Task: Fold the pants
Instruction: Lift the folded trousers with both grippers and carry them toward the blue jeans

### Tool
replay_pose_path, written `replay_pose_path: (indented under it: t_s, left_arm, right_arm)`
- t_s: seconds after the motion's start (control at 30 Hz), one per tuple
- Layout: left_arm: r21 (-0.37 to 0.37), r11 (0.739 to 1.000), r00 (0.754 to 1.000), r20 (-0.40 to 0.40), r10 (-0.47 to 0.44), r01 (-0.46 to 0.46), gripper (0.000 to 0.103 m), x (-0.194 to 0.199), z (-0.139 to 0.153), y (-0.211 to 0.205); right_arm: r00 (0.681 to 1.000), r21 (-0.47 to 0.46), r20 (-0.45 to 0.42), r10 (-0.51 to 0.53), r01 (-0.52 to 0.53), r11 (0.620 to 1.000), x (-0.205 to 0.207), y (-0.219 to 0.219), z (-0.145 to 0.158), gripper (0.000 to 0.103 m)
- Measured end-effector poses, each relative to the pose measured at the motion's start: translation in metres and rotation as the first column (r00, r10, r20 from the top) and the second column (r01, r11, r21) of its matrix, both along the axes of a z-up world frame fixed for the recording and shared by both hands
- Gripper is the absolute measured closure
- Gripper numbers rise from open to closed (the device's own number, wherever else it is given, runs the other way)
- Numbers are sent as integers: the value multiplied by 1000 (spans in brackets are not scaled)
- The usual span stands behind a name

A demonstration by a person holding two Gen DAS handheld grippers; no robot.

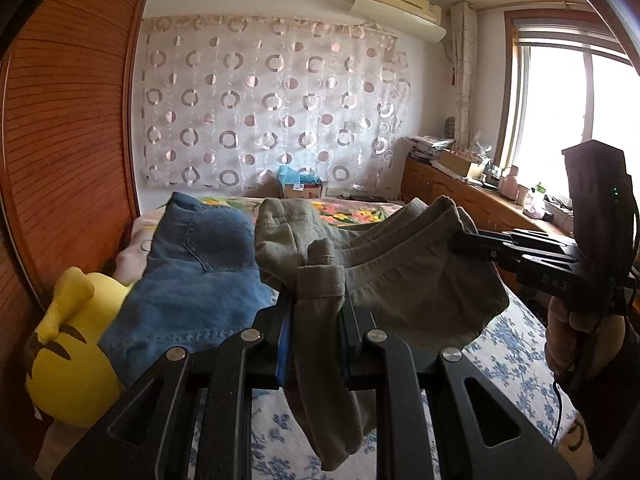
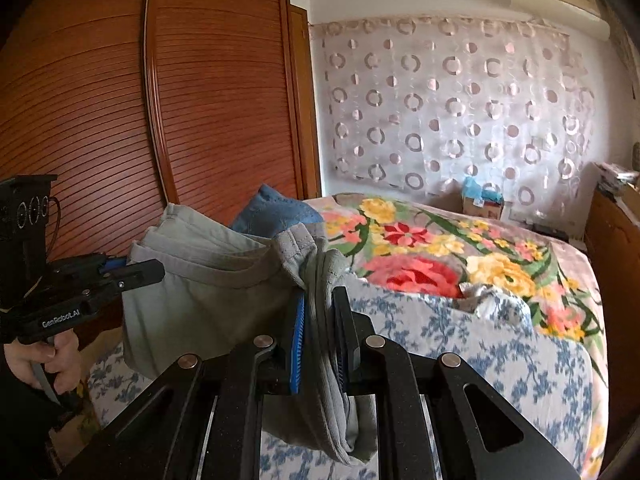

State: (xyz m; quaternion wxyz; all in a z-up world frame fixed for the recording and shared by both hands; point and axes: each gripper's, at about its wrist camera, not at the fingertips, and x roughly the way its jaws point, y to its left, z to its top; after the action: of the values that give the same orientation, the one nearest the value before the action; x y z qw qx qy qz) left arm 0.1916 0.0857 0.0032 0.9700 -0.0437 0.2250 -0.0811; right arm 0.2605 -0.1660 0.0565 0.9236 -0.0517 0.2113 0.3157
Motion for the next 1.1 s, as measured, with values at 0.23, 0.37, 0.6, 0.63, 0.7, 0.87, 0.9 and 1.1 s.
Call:
replay_pose_path:
  t_s: [0.23, 0.37, 0.6, 0.63, 0.7, 0.87, 0.9, 1.1]
  left_arm:
    - [0, 1000, 999, 17, 27, -27, 83, 7, 0, 20]
    - [-19, 999, 999, 0, 47, -47, 83, 14, -10, 37]
    - [-27, 996, 996, -24, 90, -91, 83, 36, -20, 64]
    - [-28, 995, 995, -23, 97, -98, 83, 37, -19, 67]
    - [-33, 993, 993, -18, 117, -118, 83, 42, -19, 74]
    - [-59, 985, 987, -38, 159, -161, 83, 53, -28, 88]
    - [-63, 984, 986, -44, 162, -165, 83, 55, -30, 89]
    - [-74, 976, 977, -75, 199, -205, 83, 56, -42, 94]
  right_arm:
    - [999, -16, 18, 27, -26, 1000, 19, 17, 0, 89]
    - [998, -23, 27, 50, -49, 999, 22, 22, -7, 89]
    - [996, -52, 35, 84, -83, 995, 46, 42, -8, 89]
    - [995, -58, 41, 90, -87, 994, 50, 47, -7, 90]
    - [993, -70, 58, 102, -98, 993, 58, 53, -3, 89]
    - [989, -110, 88, 122, -112, 988, 85, 74, 3, 90]
    - [988, -118, 93, 127, -116, 986, 90, 78, 3, 90]
    - [977, -201, 114, 182, -156, 967, 112, 104, -1, 90]
